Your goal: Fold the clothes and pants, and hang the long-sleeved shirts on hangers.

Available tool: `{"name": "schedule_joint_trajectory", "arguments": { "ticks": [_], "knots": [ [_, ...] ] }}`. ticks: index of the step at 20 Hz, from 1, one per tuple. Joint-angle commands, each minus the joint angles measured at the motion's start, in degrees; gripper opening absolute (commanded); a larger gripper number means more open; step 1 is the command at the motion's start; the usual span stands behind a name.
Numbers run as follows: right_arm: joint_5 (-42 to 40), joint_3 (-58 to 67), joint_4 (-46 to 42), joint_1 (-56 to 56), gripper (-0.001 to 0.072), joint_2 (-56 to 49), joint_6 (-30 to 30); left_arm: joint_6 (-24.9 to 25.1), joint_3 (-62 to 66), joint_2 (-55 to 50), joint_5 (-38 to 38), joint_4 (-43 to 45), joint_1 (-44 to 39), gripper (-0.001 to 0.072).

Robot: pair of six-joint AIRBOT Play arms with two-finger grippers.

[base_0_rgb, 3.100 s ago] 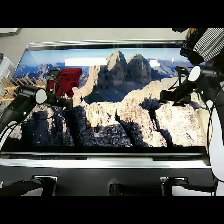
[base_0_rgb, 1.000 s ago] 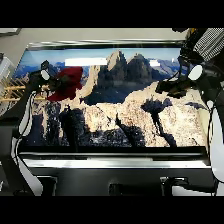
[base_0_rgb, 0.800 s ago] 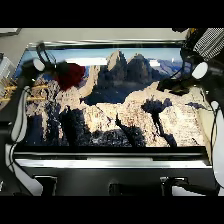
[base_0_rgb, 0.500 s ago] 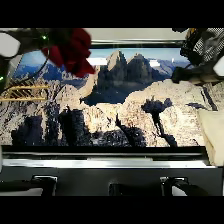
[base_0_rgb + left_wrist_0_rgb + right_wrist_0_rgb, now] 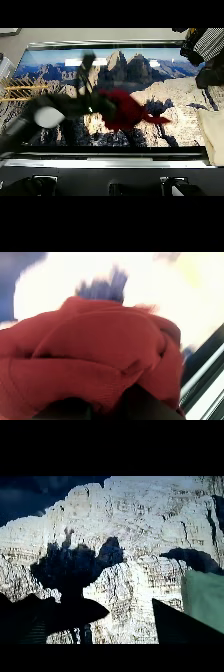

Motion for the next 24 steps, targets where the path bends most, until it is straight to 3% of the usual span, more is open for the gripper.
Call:
{"name": "schedule_joint_trajectory", "arguments": {
  "ticks": [1, 3, 4, 5, 7, 11, 13, 14, 16, 18, 19, 21, 23, 24],
  "knots": [
    [3.10, -2.69, 6.03, 0.04, 0.0674, -0.17, 0.90, -4.70, -18.21, -2.01, 8.22, 0.44, 0.35, 0.0022],
    [0.59, -5.90, 11.06, 0.04, 0.0678, -2.47, 2.19, -5.70, -20.00, -4.55, 7.65, -1.11, 3.61, 0.0032],
    [-1.14, -6.80, 13.68, 0.04, 0.0681, -4.24, 2.32, -4.39, -19.15, -5.22, 7.58, -3.10, 5.05, 0.0301],
    [-2.91, -6.80, 15.47, 0.04, 0.0692, -6.62, 2.29, -2.89, -17.53, -5.16, 7.41, -4.50, 6.45, 0.0716],
    [-5.31, -5.88, 18.23, -1.86, 0.0695, -11.19, 1.95, 0.22, -10.03, -4.31, -1.01, -4.42, 11.63, 0.0713],
    [5.88, -2.86, 32.20, -19.47, 0.0693, -20.39, -2.80, 11.67, 6.73, -3.93, -36.54, -4.42, 29.09, 0.0712],
    [12.72, -4.31, 32.11, -27.69, 0.0673, -23.58, -2.78, 11.69, 5.29, -3.91, -47.65, -4.48, 38.80, 0.0711],
    [14.51, -6.45, 31.28, -30.64, 0.0673, -24.39, -2.80, 11.69, 2.14, -3.85, -49.07, -4.70, 42.69, 0.0710],
    [14.49, -12.44, 30.82, -33.64, 0.0673, -24.37, -3.43, 11.69, -8.11, -3.82, -46.86, -7.41, 49.07, 0.0708],
    [13.44, -18.29, 30.95, -33.75, 0.0676, -24.37, -4.96, 11.69, -20.98, -3.82, -38.05, -13.79, 52.92, 0.0677],
    [12.33, -21.14, 32.54, -33.75, 0.0689, -24.37, -6.25, 12.31, -26.93, -3.91, -31.47, -18.78, 53.55, 0.0629],
    [10.78, -25.20, 33.88, -33.75, 0.0694, -24.37, -8.09, 17.07, -35.36, -3.98, -18.88, -31.76, 52.30, 0.0628],
    [9.51, -27.67, 33.73, -33.75, 0.0693, -24.37, -8.94, 21.97, -39.41, -4.13, -10.86, -42.40, 49.07, 0.0624],
    [8.61, -28.30, 33.75, -33.75, 0.0693, -24.37, -9.29, 23.82, -40.06, -4.52, -8.35, -45.81, 47.04, 0.0572]
  ]
}}
